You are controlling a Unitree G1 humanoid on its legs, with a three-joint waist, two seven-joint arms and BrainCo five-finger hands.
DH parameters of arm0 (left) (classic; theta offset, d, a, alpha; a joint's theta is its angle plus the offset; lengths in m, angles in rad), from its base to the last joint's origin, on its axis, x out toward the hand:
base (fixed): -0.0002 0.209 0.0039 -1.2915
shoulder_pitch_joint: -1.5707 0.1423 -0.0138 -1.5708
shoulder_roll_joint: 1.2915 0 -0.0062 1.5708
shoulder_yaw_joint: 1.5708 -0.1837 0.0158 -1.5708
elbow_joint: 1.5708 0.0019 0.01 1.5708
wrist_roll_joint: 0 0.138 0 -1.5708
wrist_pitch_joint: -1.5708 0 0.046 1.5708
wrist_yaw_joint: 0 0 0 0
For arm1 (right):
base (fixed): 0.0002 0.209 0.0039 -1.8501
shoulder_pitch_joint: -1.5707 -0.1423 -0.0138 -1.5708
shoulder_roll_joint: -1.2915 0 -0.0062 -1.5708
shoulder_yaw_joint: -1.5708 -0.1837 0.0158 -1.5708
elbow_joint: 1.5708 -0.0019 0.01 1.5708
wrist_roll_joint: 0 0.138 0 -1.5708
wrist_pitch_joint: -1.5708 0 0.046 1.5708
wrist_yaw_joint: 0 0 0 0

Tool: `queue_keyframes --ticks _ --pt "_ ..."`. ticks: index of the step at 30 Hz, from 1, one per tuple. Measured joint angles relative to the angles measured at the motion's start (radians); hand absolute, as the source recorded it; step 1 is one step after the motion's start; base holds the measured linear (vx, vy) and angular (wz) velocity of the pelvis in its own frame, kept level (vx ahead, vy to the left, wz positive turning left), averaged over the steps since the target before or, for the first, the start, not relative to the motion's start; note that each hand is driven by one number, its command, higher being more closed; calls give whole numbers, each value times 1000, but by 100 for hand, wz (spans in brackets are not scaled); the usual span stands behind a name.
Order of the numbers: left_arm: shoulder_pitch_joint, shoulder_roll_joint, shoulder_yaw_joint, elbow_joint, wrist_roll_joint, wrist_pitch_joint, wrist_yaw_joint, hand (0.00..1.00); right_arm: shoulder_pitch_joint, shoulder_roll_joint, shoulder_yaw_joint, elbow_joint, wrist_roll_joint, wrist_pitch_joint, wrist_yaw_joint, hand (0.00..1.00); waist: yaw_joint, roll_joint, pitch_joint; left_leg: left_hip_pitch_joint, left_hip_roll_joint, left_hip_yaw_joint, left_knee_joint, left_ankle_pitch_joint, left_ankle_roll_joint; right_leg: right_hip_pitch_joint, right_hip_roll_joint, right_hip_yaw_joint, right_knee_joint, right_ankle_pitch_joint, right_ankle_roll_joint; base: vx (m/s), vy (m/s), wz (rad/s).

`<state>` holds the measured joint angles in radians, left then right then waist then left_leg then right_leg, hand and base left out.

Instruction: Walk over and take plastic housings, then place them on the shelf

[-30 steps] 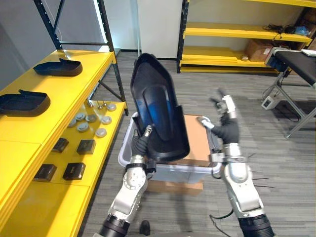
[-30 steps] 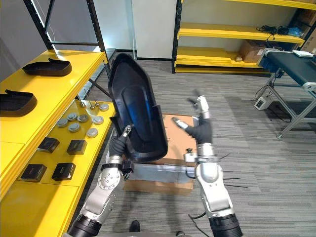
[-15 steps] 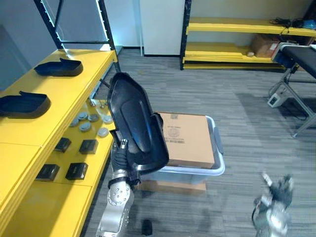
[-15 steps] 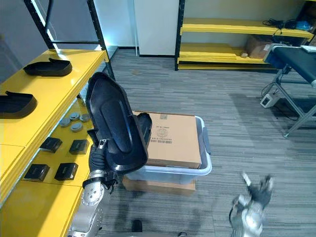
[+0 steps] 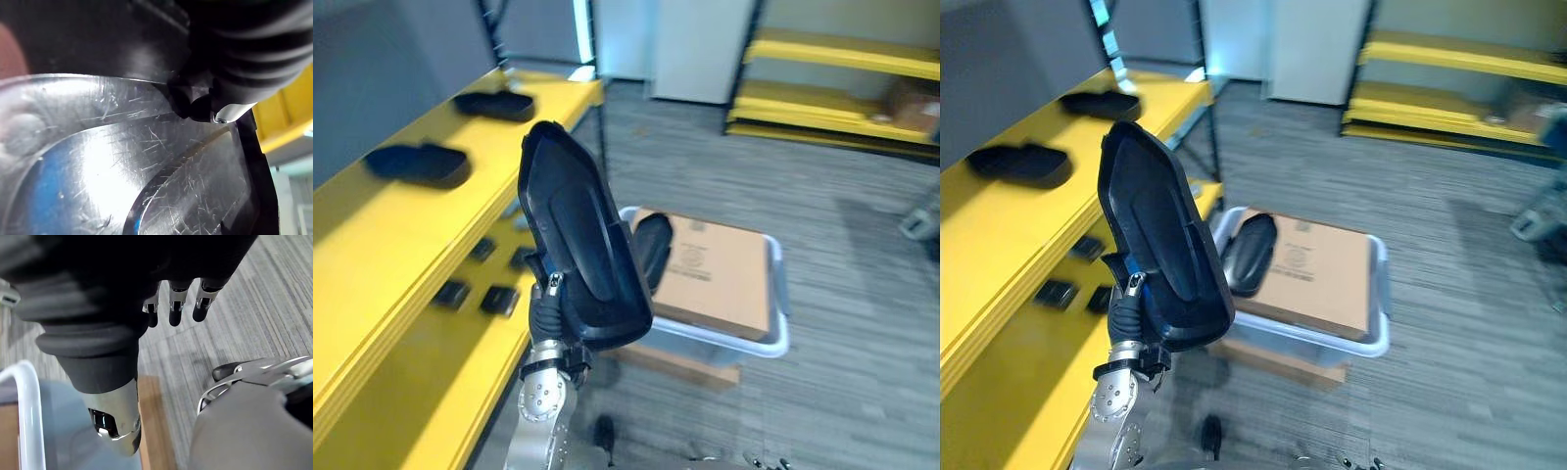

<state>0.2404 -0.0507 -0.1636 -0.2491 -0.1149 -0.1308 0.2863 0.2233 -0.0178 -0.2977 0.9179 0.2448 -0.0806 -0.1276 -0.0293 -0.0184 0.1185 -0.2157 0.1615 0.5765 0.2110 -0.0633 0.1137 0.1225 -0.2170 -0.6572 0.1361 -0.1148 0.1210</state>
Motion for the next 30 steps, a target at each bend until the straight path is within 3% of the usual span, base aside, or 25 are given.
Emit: queue_keyframes --ticks 1,2,3,6,7,8,9,10,11,13,16,18,20,21,22,24,25,27,30 --pt "-7 3 -4 6 0 -8 -2 100 -8 4 -1 3 -3 0 0 0 2 -10 4 -2 16 67 22 1 3 4 -20 -27 -7 -4 16 139 96 168" --pt "-18 2 -7 19 -3 -12 -3 100 -33 -12 -3 5 -4 4 -2 0 0 16 6 -3 42 146 48 11 -9 18 -25 -74 16 -27 34 137 130 127" --pt "-26 14 -15 56 -13 -12 -6 100 -59 -19 -2 11 -8 12 -2 0 4 11 5 -1 -8 116 36 5 -9 36 -54 -86 21 -39 50 118 106 98" --pt "-30 52 -43 89 -31 -10 -31 100 -103 -7 1 10 -22 14 -3 0 7 -3 9 -10 -50 86 102 -64 -3 70 -102 -117 45 -60 54 144 145 53" --pt "-30 53 -50 92 -31 -10 -38 100 -111 -5 2 9 -25 17 -2 0 7 -5 11 -16 -57 76 126 -87 -1 69 -118 -121 81 -75 29 210 145 47" --pt "-37 54 -65 104 -31 -8 -46 100 -119 -7 3 3 -35 19 0 0 1 5 7 -14 -66 50 155 -123 6 59 -167 -106 203 -82 -17 227 168 55" --pt "-55 58 -76 124 -30 -6 -48 100 -120 -8 7 -1 -44 19 0 0 -11 8 8 6 -82 28 156 -144 10 -2 -223 -34 381 -58 -98 247 190 57" --pt "-66 57 -80 134 -30 -6 -48 100 -120 -7 15 0 -47 20 -1 0 -13 10 8 17 -83 15 157 -152 8 -37 -227 32 452 -71 -112 244 185 51" --pt "-83 72 -79 147 -30 -6 -46 100 -121 -4 46 0 -52 20 0 0 -13 4 12 50 -86 -9 143 -159 1 -98 -197 143 524 -116 -86 298 182 40" --pt "-88 86 -60 159 -30 -7 -40 100 -126 -1 85 -2 -62 19 0 0 -29 3 19 126 -104 -52 91 -156 -1 -186 -122 248 504 -171 -74 289 100 53" --pt "-99 94 -61 169 -30 -7 -31 100 -115 -1 113 -40 -71 18 -1 0 -49 8 22 162 -109 -99 80 -160 -11 -294 -30 383 361 -169 -45 252 -6 71" --pt "-118 94 -60 185 -30 -8 -20 100 -104 0 123 -69 -78 16 0 0 -67 8 23 166 -113 -158 87 -166 -23 -357 28 507 246 -126 -7 229 -87 94" --pt "-114 95 -64 202 -28 -9 -19 100 -88 -1 132 -80 -83 14 2 0 -64 -10 18 205 -133 -218 89 -181 -50 -370 51 582 169 -13 -8 291 -177 99" --pt "-101 95 -64 204 -28 -9 -18 100 -70 2 145 -81 -85 13 3 0 -59 -32 6 218 -149 -246 94 -195 -72 -360 36 578 158 72 -19 331 -286 106" --pt "-99 81 -65 212 -28 -9 -18 100 -61 -2 149 -87 -90 12 5 0 -49 -28 1 227 -132 -279 114 -215 -97 -344 44 562 179 106 -36 277 -275 87" --pt "-96 60 -68 208 -28 -17 -18 100 -57 -10 150 -105 -91 13 9 0 -18 4 -10 220 -85 -313 118 -223 -131 -322 83 511 156 87 -62 240 -239 45" --pt "-97 55 -69 208 -28 -20 -18 100 -57 -10 150 -111 -91 11 14 0 -13 9 -11 215 -72 -324 112 -220 -139 -319 93 494 150 83 -70 212 -250 43" --pt "-103 40 -71 208 -28 -21 -20 100 -60 -7 150 -114 -90 11 24 0 -13 10 -12 213 -35 -334 41 -175 -195 -308 108 422 126 72 -97 202 -290 67" --pt "-106 18 -82 210 -29 -20 -20 100 -57 -10 146 -112 -90 11 23 0 -17 8 -11 230 -34 -344 -29 -119 -195 -286 108 375 108 69 -103 95 -134 52"
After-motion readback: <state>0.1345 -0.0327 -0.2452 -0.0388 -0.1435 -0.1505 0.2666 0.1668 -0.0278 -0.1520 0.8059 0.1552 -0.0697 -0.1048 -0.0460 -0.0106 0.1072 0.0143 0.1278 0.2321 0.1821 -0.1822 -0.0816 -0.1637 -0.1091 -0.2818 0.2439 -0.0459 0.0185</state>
